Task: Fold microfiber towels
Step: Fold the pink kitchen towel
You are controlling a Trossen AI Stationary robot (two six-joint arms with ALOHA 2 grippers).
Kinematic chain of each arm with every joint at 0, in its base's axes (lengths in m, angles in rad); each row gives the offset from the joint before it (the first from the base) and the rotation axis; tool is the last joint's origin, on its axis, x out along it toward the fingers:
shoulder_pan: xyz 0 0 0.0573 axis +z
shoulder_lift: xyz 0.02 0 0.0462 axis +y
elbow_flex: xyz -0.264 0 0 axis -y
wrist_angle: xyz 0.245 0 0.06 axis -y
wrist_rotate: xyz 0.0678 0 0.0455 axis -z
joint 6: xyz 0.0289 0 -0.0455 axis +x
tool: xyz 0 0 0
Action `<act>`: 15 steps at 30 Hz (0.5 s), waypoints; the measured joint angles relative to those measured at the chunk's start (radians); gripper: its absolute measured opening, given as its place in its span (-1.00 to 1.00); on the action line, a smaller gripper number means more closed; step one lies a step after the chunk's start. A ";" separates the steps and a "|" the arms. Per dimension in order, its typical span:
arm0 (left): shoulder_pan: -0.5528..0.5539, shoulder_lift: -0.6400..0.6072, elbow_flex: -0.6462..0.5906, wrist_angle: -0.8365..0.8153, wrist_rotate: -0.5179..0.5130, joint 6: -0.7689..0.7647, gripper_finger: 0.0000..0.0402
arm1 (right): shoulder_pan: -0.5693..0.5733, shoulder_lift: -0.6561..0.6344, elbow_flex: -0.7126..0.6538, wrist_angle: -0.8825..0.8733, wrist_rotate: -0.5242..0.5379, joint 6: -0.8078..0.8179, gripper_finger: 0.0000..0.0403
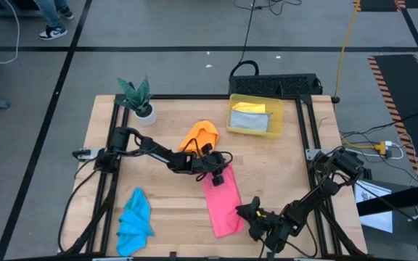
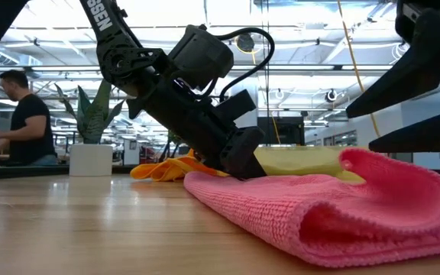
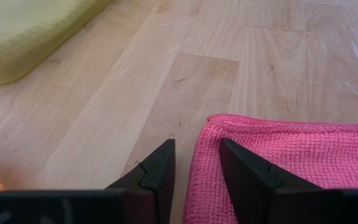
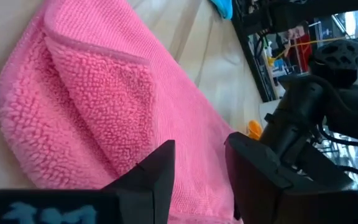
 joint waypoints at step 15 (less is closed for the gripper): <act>-0.002 0.000 0.000 0.004 -0.001 0.000 -0.35 | -0.083 -0.200 0.000 0.075 -0.371 0.317 -0.46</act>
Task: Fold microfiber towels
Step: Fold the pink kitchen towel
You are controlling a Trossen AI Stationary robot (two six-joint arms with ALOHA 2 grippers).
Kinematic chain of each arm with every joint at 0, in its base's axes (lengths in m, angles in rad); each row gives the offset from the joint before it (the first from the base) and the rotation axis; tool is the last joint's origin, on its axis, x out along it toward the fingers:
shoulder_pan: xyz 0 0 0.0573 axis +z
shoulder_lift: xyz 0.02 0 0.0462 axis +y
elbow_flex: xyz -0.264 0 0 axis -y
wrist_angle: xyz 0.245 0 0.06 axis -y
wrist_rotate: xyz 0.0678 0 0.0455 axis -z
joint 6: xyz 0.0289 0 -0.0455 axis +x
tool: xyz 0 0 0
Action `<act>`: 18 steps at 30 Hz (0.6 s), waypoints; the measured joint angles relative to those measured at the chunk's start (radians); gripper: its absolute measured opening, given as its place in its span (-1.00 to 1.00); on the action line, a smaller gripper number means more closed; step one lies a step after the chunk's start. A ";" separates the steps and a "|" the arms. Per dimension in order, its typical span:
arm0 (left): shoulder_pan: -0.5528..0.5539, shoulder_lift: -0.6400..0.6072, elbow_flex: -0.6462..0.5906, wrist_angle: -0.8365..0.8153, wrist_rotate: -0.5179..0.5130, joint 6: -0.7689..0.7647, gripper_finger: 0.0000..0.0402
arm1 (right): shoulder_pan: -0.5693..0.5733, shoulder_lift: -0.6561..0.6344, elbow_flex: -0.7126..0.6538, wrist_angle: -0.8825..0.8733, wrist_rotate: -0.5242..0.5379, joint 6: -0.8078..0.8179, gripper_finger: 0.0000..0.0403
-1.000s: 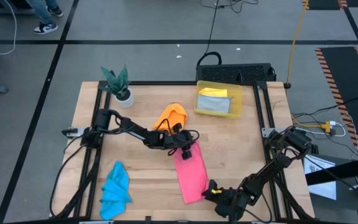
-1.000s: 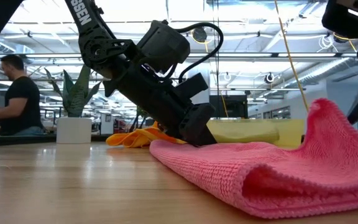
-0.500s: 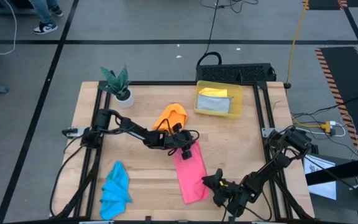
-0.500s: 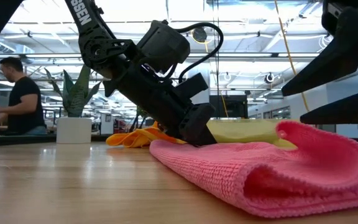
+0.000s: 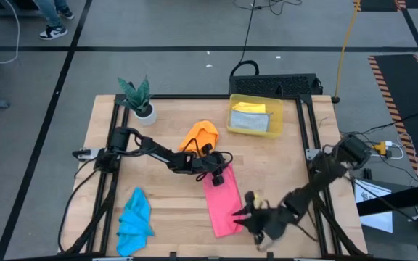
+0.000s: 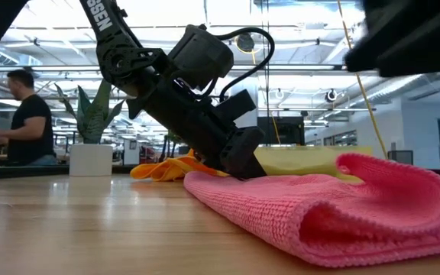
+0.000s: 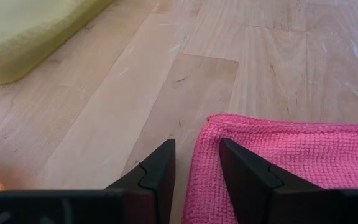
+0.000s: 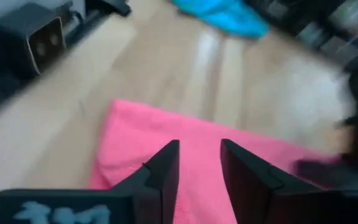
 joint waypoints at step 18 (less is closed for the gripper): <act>-0.004 0.000 0.000 -0.002 0.000 -0.006 -0.35 | -0.248 0.039 -0.001 -0.178 -0.745 0.346 -0.96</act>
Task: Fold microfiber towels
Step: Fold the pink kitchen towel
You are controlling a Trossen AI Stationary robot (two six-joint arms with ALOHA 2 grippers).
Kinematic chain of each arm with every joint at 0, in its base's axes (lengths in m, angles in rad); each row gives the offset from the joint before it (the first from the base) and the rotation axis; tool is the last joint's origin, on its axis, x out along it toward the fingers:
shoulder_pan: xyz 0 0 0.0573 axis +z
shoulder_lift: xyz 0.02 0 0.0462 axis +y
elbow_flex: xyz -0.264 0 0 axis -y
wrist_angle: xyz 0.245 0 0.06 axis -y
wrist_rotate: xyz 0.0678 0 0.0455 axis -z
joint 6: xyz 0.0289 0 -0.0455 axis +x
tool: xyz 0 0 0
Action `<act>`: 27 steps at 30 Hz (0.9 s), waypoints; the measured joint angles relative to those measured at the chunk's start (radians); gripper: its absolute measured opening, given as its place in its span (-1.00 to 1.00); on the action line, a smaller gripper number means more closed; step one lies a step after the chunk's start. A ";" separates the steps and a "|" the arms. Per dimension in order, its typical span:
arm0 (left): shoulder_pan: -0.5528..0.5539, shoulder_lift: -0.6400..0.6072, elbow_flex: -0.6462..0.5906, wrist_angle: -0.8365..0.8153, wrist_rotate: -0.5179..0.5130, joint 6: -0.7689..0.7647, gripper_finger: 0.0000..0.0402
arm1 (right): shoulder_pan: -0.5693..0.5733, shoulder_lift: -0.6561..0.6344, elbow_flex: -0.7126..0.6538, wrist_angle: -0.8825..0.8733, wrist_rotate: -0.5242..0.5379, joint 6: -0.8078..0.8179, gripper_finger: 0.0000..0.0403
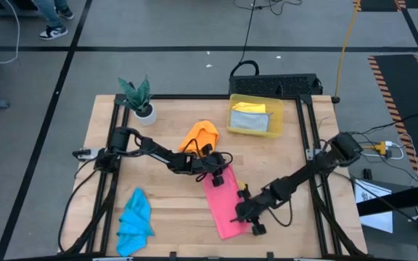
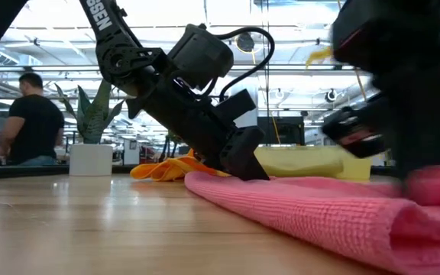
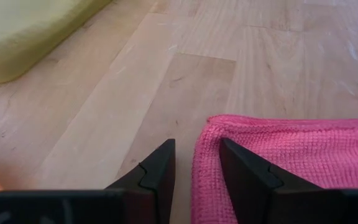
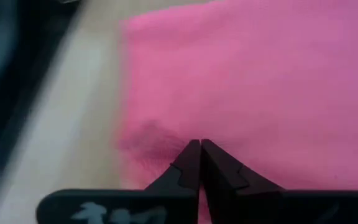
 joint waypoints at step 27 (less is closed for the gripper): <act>-0.064 -0.144 -0.002 0.034 0.001 0.102 -0.35 | 0.111 -0.055 -0.013 0.123 0.121 -0.061 -1.00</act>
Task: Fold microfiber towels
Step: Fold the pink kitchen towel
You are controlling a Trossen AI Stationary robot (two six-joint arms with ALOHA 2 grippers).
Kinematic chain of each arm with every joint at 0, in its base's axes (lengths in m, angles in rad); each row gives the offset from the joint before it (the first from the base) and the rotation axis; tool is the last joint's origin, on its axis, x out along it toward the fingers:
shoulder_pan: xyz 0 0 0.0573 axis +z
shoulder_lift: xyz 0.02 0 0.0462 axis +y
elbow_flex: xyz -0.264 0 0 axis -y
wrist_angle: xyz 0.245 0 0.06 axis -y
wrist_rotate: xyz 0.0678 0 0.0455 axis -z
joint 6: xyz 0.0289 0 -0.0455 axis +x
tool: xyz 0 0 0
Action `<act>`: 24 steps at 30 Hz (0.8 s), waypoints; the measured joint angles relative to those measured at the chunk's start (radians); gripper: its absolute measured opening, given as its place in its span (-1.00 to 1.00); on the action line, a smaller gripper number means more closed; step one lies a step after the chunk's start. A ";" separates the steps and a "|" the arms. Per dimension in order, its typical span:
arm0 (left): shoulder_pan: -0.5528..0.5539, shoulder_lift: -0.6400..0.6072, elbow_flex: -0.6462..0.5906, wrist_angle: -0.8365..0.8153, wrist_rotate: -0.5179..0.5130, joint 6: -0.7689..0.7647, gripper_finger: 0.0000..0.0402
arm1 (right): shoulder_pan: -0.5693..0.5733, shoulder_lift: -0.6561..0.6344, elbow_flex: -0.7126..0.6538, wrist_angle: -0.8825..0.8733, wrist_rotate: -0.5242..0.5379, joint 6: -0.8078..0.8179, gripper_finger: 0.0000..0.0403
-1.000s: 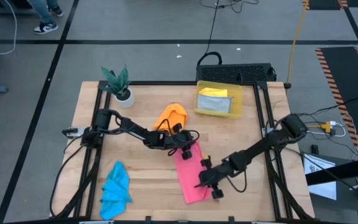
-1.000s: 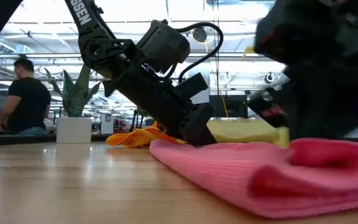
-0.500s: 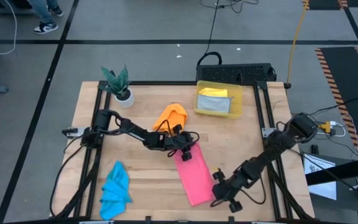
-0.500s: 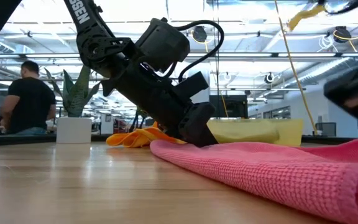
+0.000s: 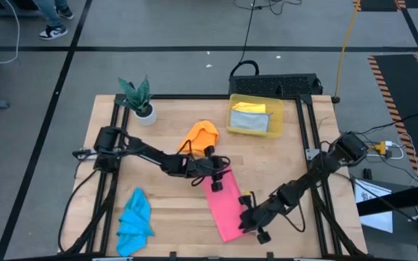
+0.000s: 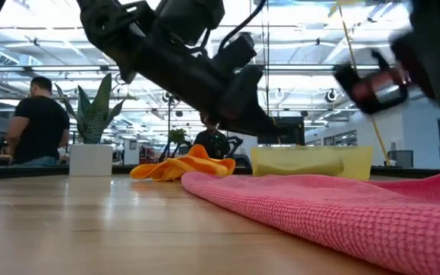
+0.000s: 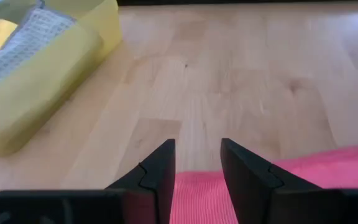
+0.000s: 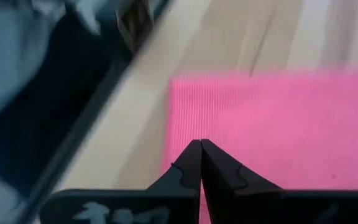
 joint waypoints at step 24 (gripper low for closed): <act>-0.074 -0.016 -0.085 -0.247 -0.180 -0.010 -0.35 | 0.059 -0.016 -0.123 0.055 0.058 0.309 -1.00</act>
